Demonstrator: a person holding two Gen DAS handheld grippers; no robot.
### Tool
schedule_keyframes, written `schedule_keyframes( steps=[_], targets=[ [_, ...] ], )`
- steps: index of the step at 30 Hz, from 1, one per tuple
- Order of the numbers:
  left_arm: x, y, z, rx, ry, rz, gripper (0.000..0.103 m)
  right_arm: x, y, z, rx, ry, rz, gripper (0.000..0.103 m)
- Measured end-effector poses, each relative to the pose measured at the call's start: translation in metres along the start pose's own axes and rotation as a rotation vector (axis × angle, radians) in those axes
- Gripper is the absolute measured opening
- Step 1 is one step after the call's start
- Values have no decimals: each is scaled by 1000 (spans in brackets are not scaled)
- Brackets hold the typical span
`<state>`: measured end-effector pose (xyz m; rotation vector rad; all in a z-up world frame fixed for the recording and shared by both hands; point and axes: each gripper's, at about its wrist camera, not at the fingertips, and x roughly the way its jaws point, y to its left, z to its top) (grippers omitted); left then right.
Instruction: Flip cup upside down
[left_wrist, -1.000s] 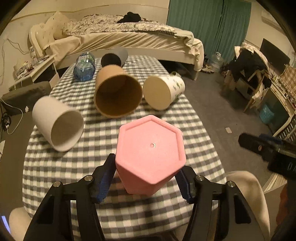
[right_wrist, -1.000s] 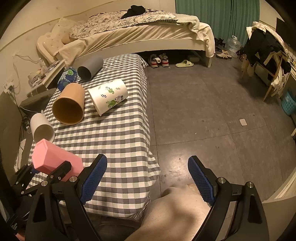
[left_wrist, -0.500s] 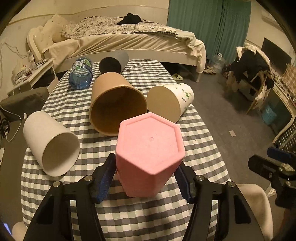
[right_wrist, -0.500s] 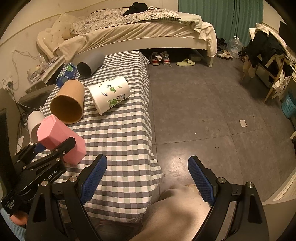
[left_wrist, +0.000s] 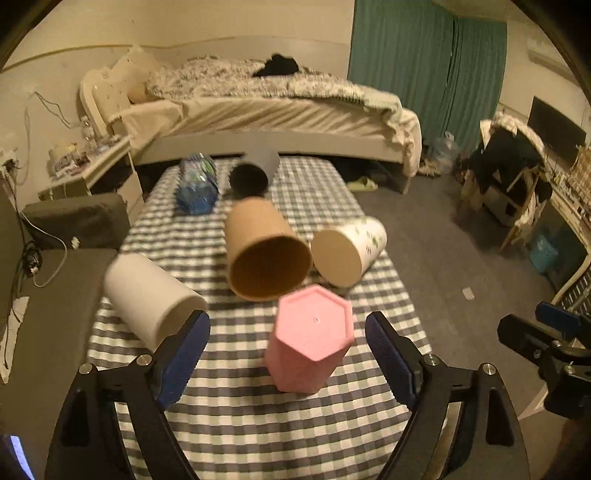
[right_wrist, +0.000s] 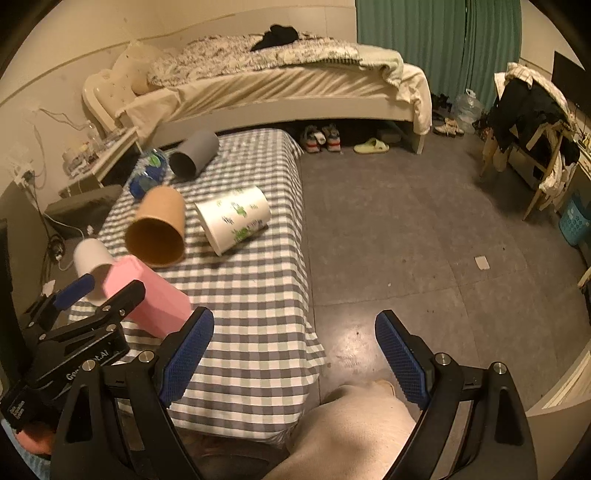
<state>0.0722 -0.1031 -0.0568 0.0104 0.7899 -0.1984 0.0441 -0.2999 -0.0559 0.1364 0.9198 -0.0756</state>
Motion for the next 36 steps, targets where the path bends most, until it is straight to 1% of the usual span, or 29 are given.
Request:
schedule_keyframes(
  steps=[4, 8, 13, 15, 19, 21, 27, 36],
  targets=[
    [-32, 12, 3, -14, -64, 21, 95, -23, 10, -1, -19, -57, 22, 89],
    [-61, 27, -3, -26, -112, 53, 98, -41, 24, -5, -49, -109, 43, 89],
    [-83, 41, -17, -16, -151, 95, 103, -52, 43, -15, -89, -159, 60, 90],
    [-85, 43, -25, -2, -146, 115, 103, -52, 48, -20, -93, -169, 60, 96],
    [-84, 50, -36, 5, -119, 141, 103, -48, 57, -31, -80, -174, 74, 98],
    [-83, 54, -40, -12, -104, 137, 103, -45, 60, -34, -82, -171, 72, 103],
    [-80, 67, -42, -69, -83, 133, 103, -39, 66, -40, -96, -156, 58, 103],
    [-83, 68, -42, -72, -96, 136, 103, -37, 67, -38, -96, -156, 46, 103]
  ],
)
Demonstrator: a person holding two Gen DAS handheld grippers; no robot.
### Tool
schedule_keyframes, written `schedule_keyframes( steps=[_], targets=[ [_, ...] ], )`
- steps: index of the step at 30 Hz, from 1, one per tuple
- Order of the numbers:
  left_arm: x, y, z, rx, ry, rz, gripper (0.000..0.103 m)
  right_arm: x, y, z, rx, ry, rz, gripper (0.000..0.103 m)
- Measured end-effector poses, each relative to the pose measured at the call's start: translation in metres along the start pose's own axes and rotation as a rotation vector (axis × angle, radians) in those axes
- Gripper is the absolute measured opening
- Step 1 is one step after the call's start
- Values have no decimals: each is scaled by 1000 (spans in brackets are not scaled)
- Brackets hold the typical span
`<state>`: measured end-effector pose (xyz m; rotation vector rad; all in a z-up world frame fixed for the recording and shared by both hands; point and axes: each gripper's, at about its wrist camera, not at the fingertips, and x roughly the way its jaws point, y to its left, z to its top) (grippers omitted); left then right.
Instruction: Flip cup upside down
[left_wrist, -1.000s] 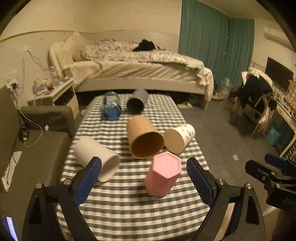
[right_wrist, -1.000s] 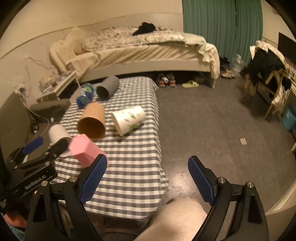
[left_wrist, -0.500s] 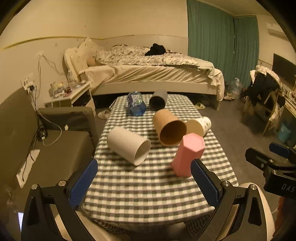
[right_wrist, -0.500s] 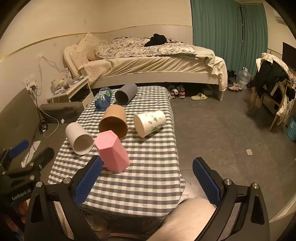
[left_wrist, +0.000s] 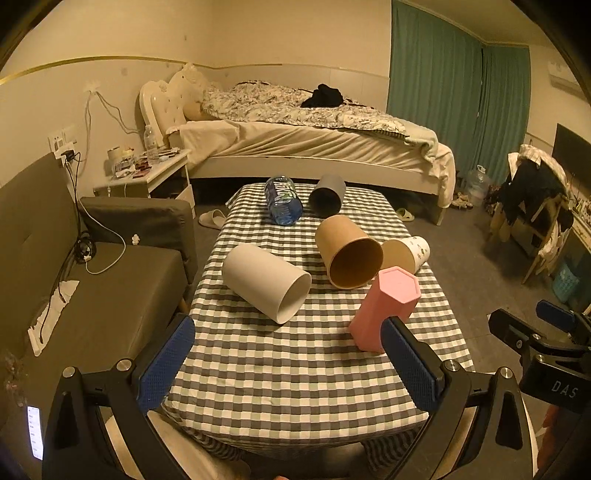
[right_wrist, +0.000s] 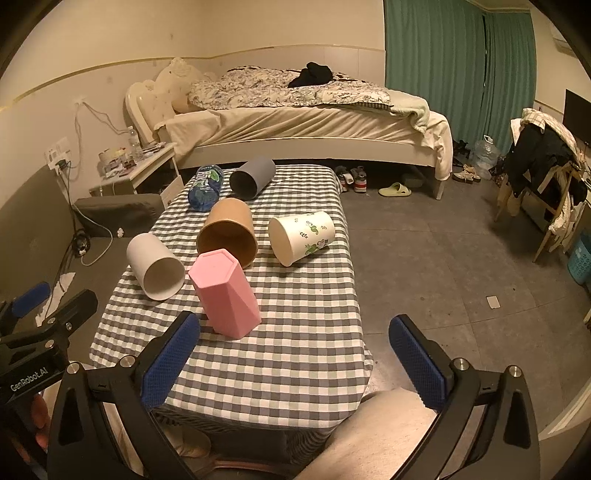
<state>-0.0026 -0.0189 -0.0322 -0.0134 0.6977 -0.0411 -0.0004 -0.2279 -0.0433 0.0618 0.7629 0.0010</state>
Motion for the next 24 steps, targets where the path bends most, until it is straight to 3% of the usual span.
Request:
schedule_keyframes(
  steps=[24],
  targets=[
    [2, 4, 2, -9, 10, 6, 103, 2, 4, -1, -13, 15, -2, 103]
  ],
)
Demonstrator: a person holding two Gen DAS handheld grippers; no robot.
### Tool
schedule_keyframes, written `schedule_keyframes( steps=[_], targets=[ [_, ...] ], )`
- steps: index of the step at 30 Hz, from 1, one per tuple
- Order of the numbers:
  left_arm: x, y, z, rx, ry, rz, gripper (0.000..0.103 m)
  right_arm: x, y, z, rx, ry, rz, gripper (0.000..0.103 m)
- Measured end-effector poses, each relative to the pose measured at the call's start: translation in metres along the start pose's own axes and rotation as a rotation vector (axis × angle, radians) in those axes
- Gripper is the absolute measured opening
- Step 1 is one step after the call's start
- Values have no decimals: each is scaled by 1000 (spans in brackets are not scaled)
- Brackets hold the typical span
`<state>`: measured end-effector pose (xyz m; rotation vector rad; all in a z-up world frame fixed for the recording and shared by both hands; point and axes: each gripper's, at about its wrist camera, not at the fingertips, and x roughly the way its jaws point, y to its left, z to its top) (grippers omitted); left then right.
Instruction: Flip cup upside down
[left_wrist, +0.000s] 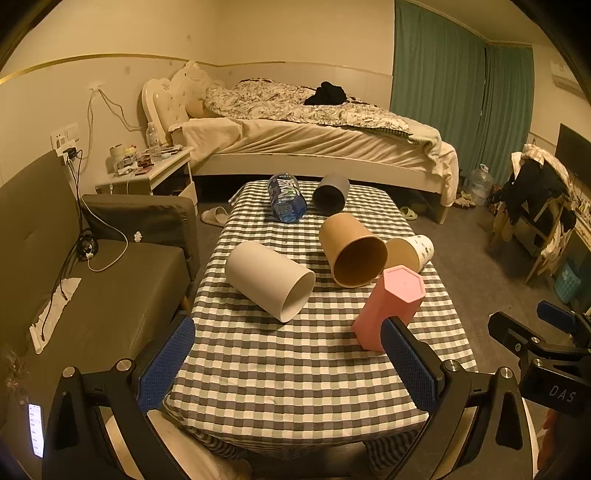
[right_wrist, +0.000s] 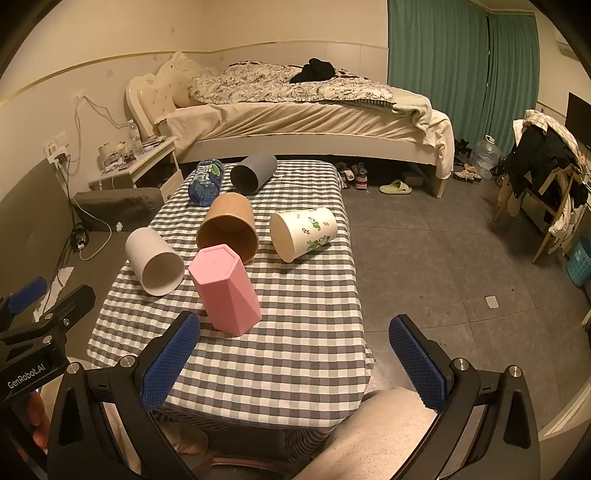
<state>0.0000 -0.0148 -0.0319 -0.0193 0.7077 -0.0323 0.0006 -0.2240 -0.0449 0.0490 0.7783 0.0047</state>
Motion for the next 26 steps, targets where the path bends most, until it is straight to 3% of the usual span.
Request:
schedule_keyframes(
  steps=[26],
  targets=[
    [0, 11, -3, -5, -1, 15, 103, 5, 1, -4, -5, 14, -2, 103]
  ],
)
